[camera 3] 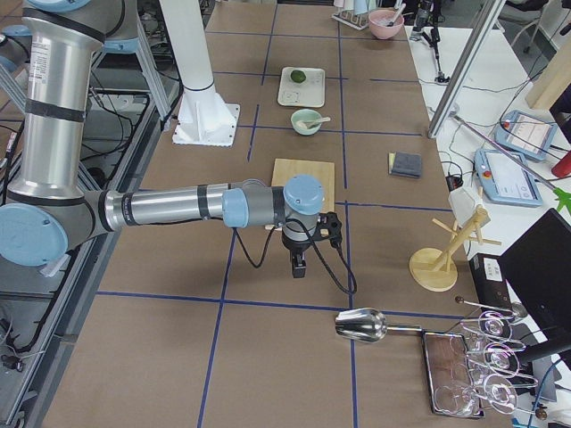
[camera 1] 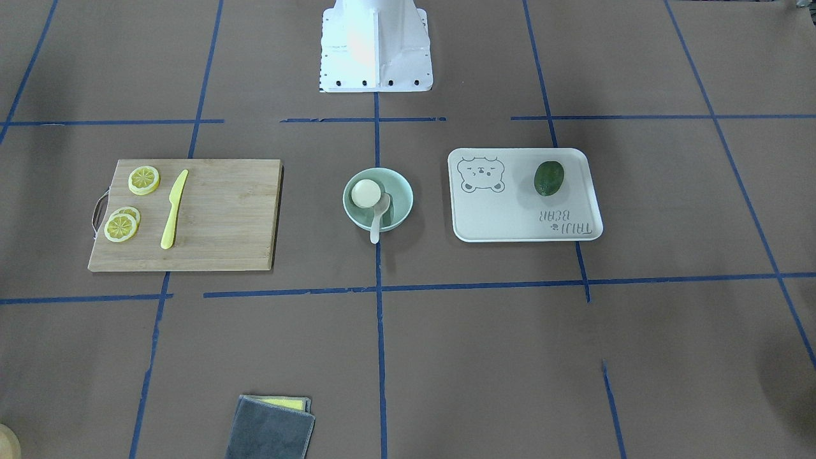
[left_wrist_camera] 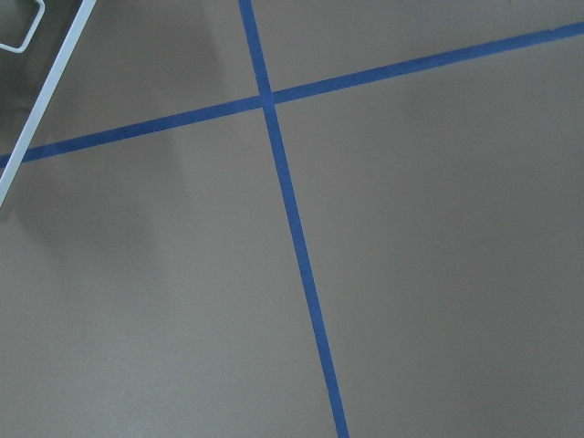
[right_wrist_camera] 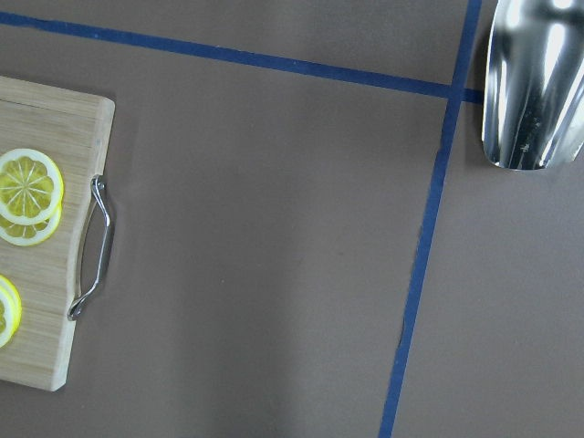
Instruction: Put spoon and bun in bowl
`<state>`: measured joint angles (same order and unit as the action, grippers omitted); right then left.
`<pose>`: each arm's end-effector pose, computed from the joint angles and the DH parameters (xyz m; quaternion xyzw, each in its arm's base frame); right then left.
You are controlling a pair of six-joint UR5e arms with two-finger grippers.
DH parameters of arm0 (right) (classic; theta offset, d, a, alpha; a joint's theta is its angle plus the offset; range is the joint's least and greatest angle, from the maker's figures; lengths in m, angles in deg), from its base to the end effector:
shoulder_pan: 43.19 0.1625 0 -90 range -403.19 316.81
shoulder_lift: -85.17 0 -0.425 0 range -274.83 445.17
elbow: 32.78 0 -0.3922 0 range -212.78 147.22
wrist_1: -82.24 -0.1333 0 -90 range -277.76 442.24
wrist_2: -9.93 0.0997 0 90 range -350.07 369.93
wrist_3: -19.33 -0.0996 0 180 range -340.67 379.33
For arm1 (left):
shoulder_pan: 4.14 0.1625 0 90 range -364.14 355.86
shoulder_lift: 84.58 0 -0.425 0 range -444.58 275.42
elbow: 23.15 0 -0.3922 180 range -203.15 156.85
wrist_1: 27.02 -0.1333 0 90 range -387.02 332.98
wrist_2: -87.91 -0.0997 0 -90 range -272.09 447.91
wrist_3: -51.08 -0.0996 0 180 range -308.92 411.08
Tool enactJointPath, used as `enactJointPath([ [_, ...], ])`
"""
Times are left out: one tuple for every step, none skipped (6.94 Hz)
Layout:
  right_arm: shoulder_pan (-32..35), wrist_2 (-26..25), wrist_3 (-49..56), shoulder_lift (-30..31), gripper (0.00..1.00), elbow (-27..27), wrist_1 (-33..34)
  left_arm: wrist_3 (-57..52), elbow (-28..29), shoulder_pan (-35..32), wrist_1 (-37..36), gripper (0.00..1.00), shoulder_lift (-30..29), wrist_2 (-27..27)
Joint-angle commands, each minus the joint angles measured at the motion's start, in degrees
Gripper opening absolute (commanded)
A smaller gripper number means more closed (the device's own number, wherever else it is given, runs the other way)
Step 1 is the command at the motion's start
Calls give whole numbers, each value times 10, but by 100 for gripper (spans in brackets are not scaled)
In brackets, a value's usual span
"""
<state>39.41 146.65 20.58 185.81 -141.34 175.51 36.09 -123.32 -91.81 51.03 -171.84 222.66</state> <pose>0.0068 -0.4193 0.5861 0.0159 -0.3976 -0.0852 0.9135 -0.0443 -0.4646 0.6147 0.0057 0.3821 0.1243 0.9157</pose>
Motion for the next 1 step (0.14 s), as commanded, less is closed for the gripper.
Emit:
enactJointPath([
  [-7, -11, 4, -1, 100, -12, 21, 3, -7, 0, -1, 100, -5, 0],
])
